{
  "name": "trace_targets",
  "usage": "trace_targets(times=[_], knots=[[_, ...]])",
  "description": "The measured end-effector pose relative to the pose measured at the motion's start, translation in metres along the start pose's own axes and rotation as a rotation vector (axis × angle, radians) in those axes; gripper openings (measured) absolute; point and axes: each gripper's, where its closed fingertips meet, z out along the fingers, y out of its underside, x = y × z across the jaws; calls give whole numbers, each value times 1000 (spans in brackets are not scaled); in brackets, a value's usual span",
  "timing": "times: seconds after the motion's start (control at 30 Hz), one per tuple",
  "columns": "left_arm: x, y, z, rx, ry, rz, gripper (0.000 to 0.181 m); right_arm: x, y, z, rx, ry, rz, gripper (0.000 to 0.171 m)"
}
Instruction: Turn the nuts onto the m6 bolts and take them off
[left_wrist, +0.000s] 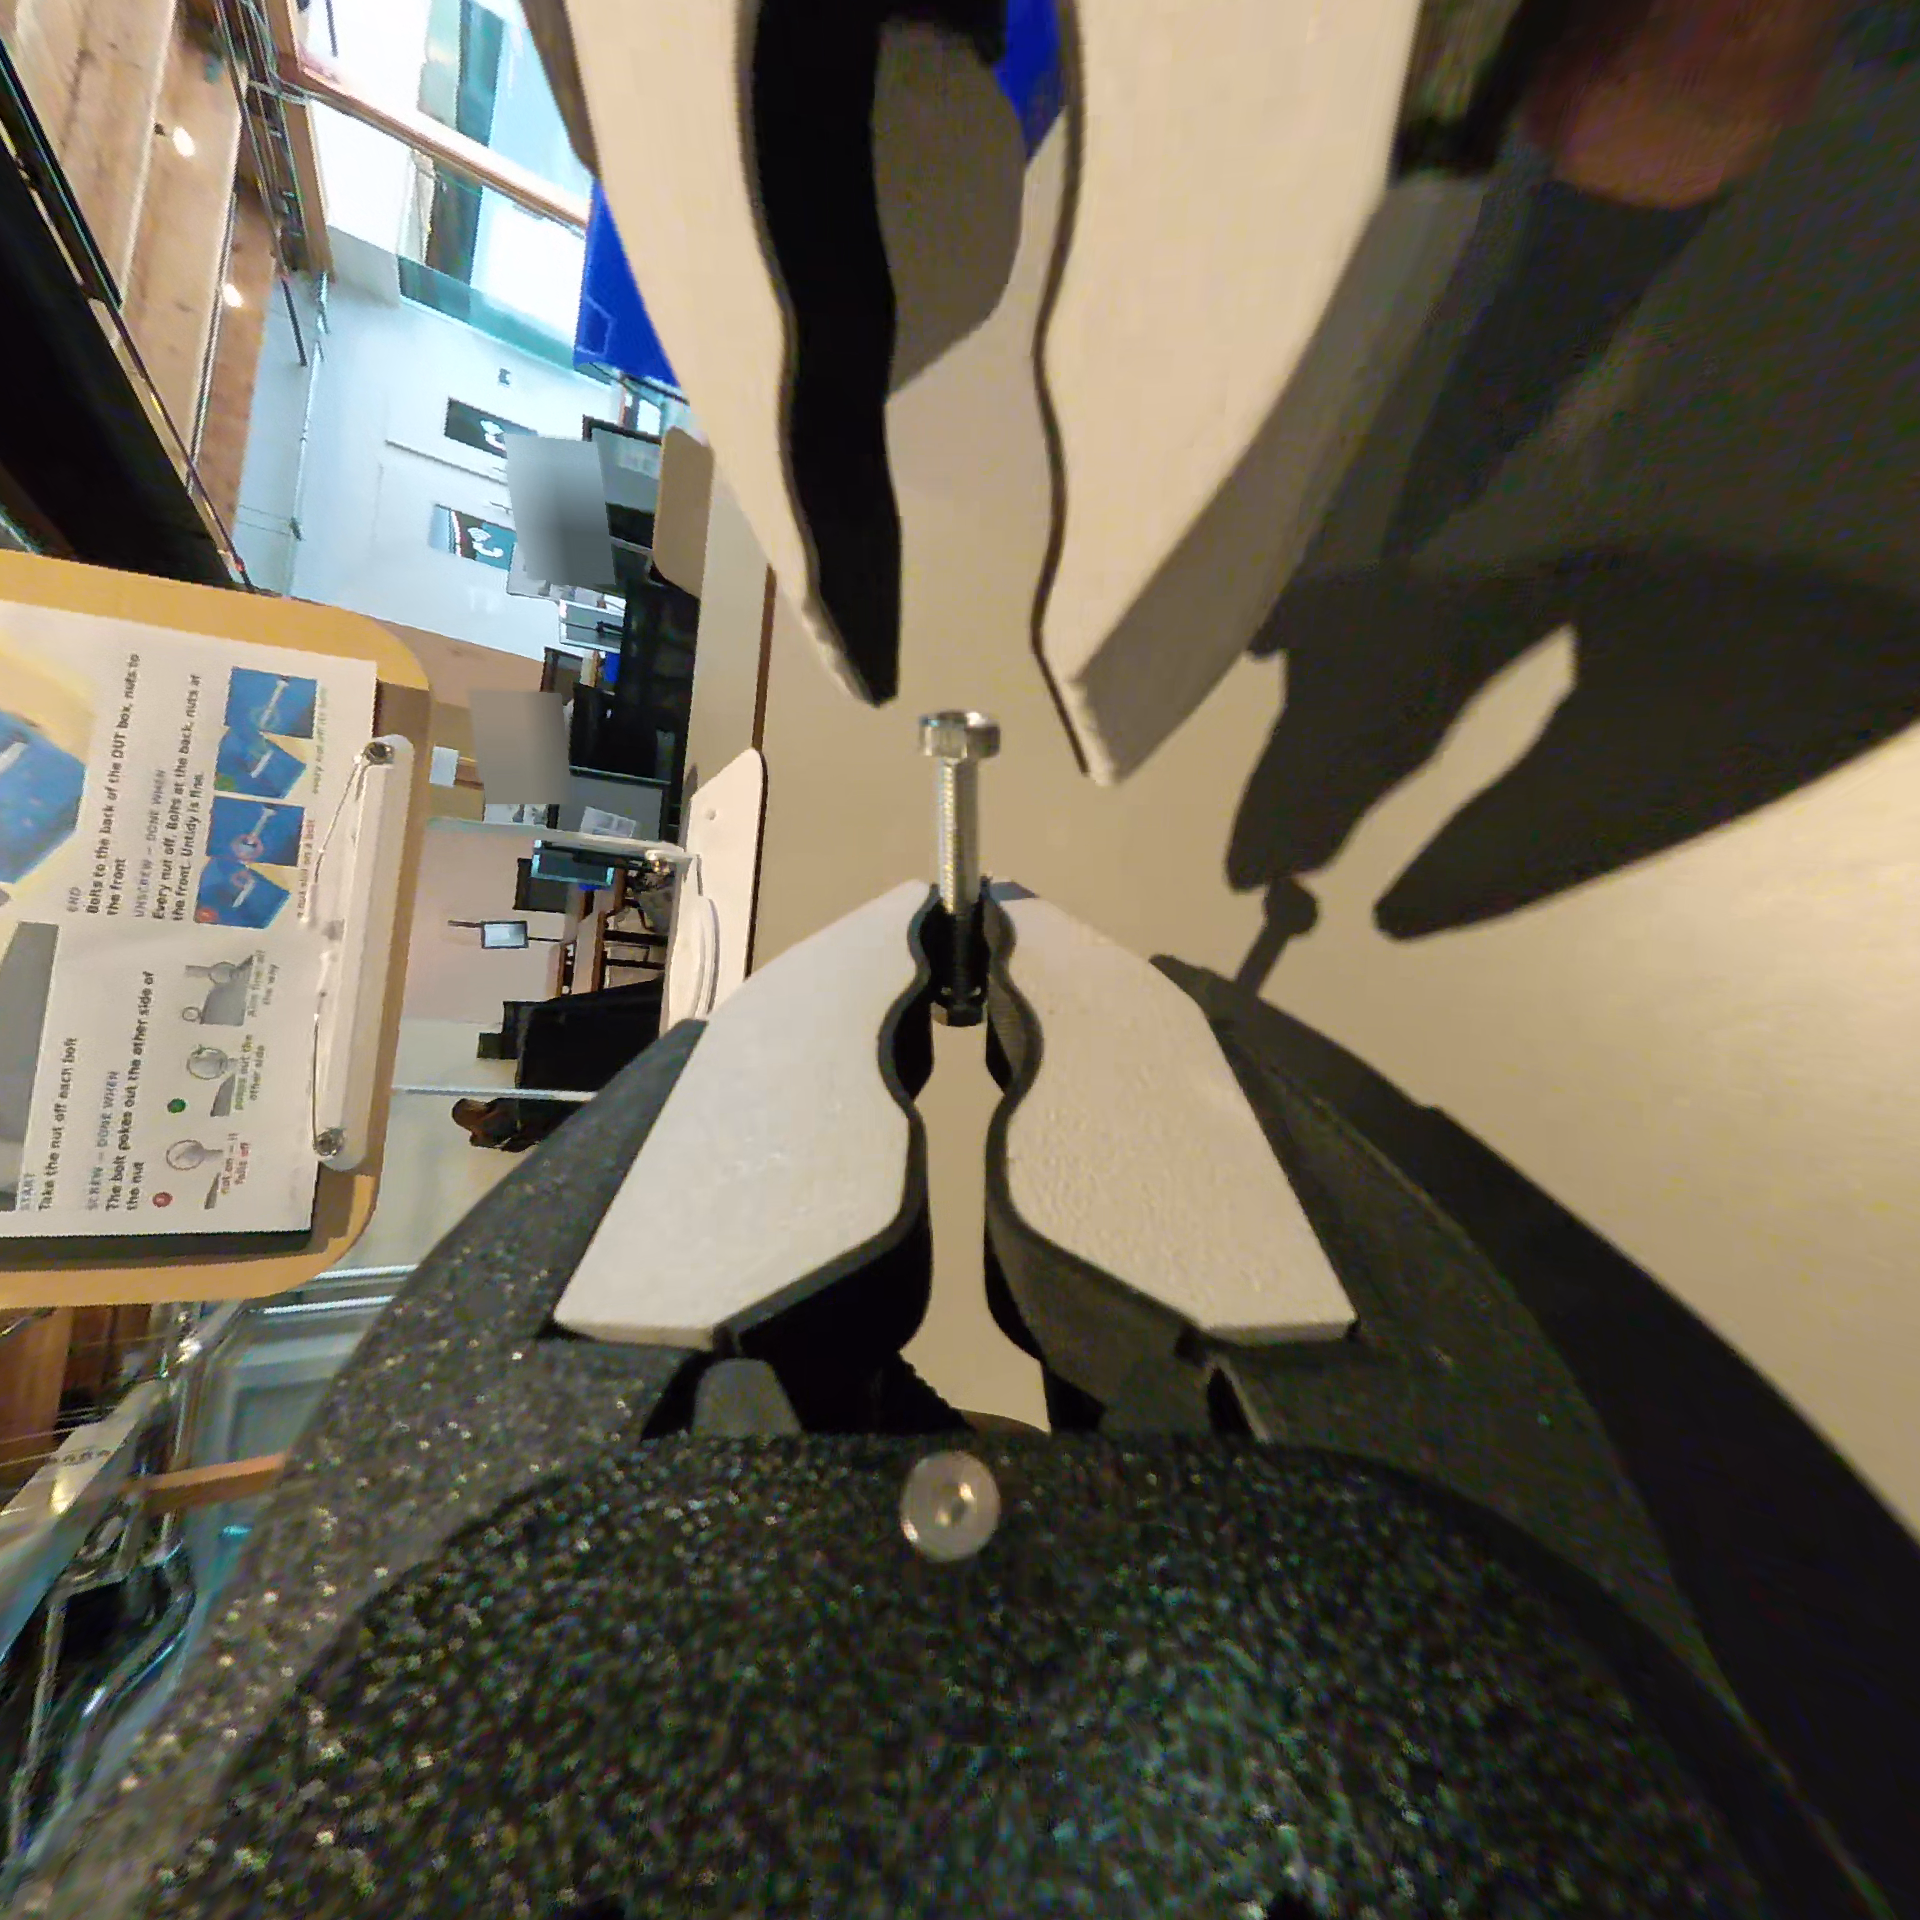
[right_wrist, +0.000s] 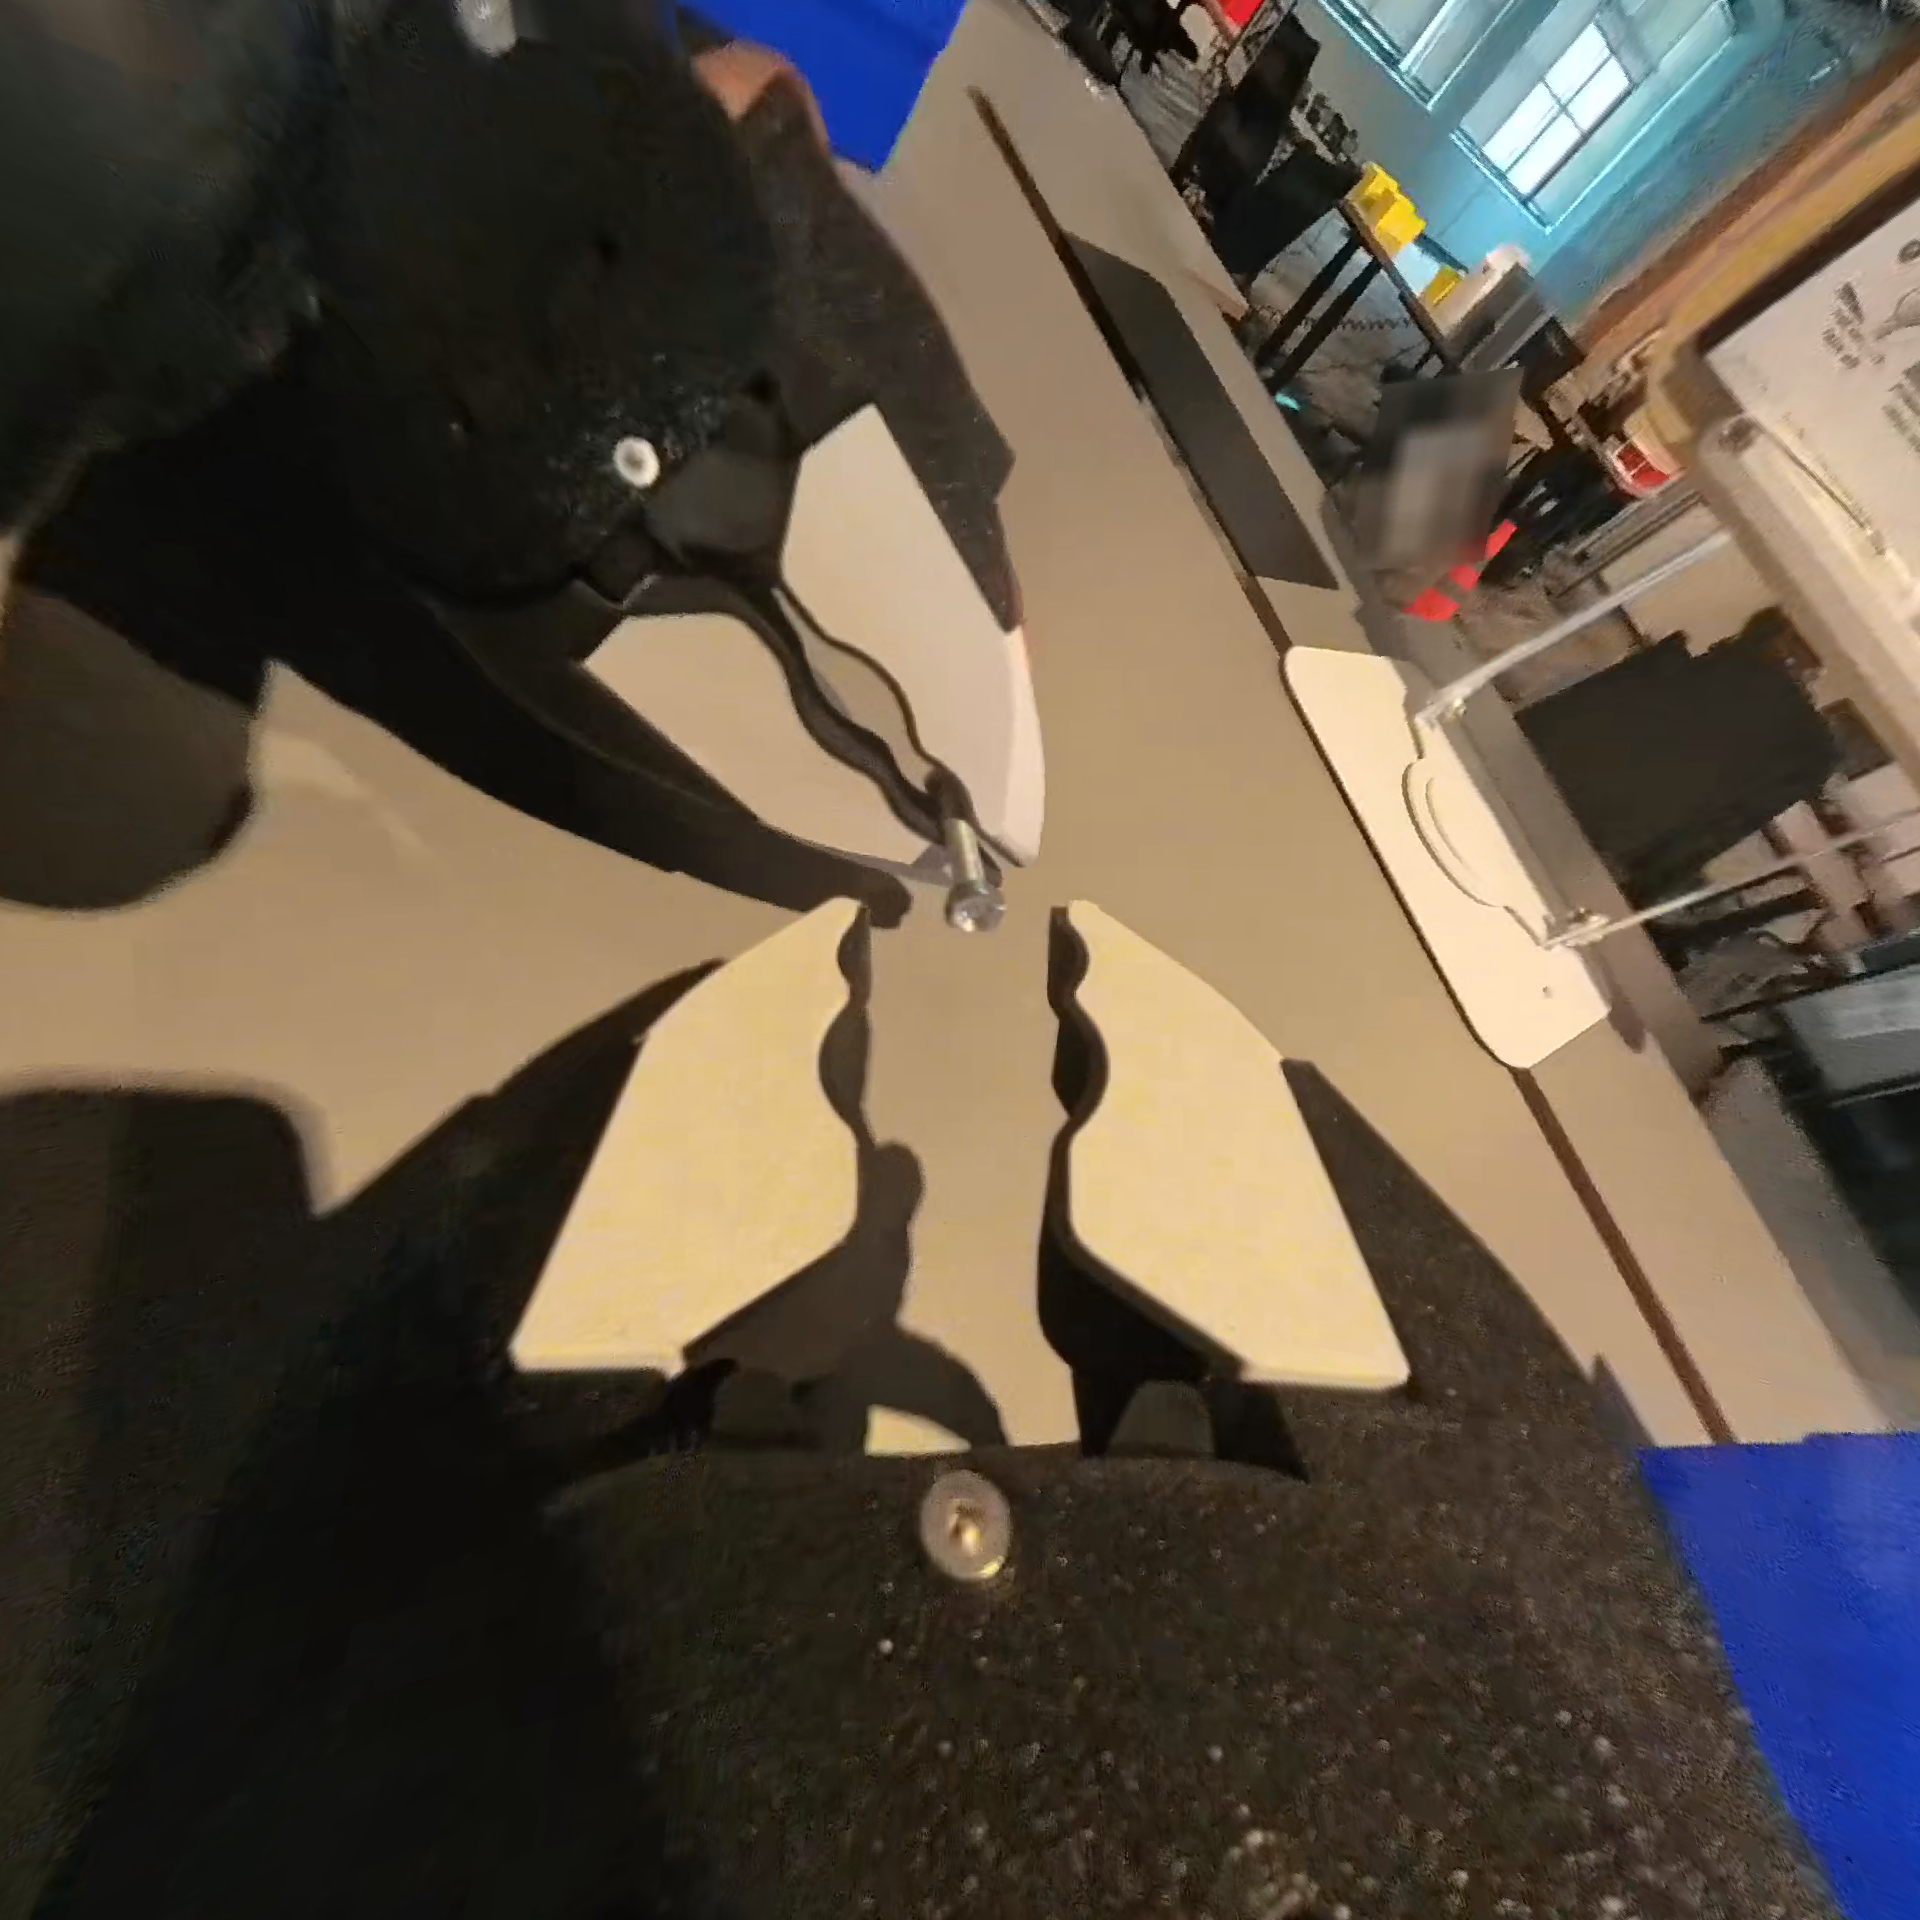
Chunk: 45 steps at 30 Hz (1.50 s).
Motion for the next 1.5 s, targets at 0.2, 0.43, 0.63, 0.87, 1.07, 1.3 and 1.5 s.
trace_targets(times=[0.2, 0.43, 0.63, 0.87, 1.07, 1.3, 1.5], knots=[[1, -3, -1, 2, -11, 45, 5, 0, 6, 5, -47, 1, 82, 11], [-1, -1, 0, -23, -34, 89, 5, -6, 2, 5, 73, -346, 991, 10], [-1, 3, 1, -27, -20, 29, 5, 1, 4, 3, 82, -335, 851, 37], [2, 2, 1, -13, 5, 3, 5, 4, 10, 3, -48, -16, 74, 45], [11, -5, 1, 7, 38, 38, 5, -5, 9, 8, -63, 26, -34, 11], [5, -2, 1, -35, -23, 141, 5, -9, 7, 10, -18, -229, 760, 10], [2, -2, 1, -29, -23, 62, 5, -1, 6, 8, 63, -308, 820, 39]])
